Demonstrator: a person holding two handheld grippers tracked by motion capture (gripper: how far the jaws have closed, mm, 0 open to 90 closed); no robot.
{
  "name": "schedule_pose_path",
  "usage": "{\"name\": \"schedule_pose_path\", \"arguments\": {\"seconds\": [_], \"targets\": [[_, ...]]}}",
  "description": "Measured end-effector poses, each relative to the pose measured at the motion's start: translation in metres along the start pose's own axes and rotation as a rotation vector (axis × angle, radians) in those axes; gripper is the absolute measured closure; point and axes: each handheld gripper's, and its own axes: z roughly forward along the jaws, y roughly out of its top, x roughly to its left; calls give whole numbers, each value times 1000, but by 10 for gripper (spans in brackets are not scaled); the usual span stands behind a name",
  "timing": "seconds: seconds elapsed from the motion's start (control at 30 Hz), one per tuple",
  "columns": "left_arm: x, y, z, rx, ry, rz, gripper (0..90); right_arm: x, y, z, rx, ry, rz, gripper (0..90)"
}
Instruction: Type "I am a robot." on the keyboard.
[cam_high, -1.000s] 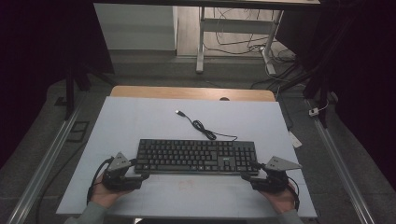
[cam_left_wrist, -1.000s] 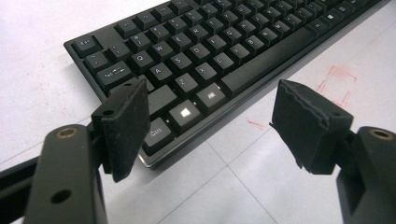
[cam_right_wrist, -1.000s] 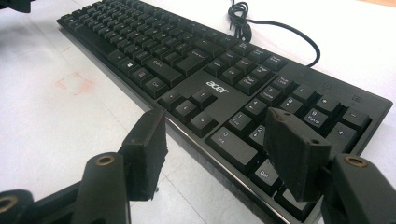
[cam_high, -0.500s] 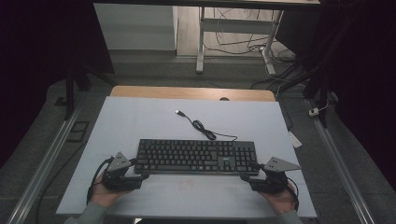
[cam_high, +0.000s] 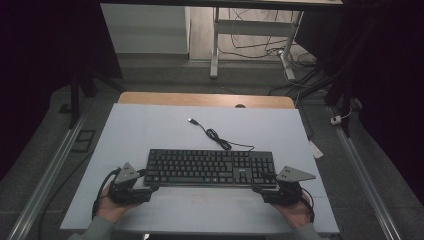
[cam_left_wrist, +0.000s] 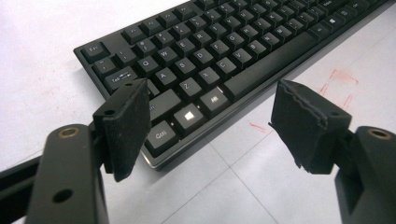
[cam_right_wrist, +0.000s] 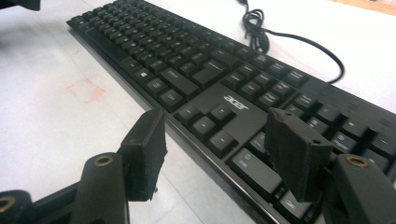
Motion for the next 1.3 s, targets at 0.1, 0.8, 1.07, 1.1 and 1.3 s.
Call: {"name": "schedule_pose_path", "arguments": {"seconds": [0.1,0.8,1.07,1.1,1.3], "targets": [[-1,4,-1,-10,-5,-1,295,3,4,3,2,2,-5,389],[-2,24,9,0,-11,5,362,22,40,39,-8,72,-17,717],[2,20,9,2,-12,-5,395,28,46,48,10,92,-32,893],[4,19,9,1,-12,-11,404,29,47,51,15,95,-34,895],[5,18,11,8,-11,-10,433,31,50,58,18,102,-37,896]]}}
